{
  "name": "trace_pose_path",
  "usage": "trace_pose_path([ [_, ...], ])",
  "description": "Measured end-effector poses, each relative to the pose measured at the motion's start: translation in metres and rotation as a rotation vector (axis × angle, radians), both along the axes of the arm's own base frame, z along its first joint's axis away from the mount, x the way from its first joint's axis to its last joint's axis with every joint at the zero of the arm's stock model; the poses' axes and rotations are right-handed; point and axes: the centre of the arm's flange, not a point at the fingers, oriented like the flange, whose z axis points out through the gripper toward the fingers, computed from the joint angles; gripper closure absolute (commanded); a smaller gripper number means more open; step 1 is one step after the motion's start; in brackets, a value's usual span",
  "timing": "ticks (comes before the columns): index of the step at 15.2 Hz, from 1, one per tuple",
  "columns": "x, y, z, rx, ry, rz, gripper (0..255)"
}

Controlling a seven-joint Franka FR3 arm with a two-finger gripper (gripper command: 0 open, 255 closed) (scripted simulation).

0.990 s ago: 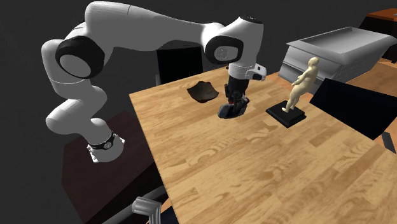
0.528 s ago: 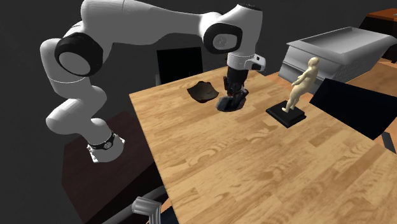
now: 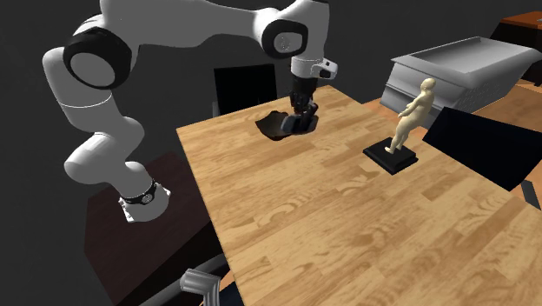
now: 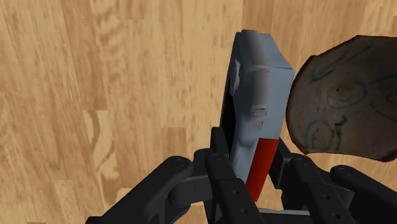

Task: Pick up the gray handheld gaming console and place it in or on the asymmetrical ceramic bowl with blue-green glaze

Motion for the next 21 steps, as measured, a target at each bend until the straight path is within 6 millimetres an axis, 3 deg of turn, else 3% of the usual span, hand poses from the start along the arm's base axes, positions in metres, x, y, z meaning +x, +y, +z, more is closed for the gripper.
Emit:
trace_pose_path([
  [12, -0.144, 0.071, 0.006, 0.0, 0.0, 0.001, 255],
  [14, -0.155, 0.076, 0.001, 0.0, 0.0, 0.0, 255],
  [21, -0.159, 0.077, -0.034, 0.0, 0.0, -0.001, 255],
])
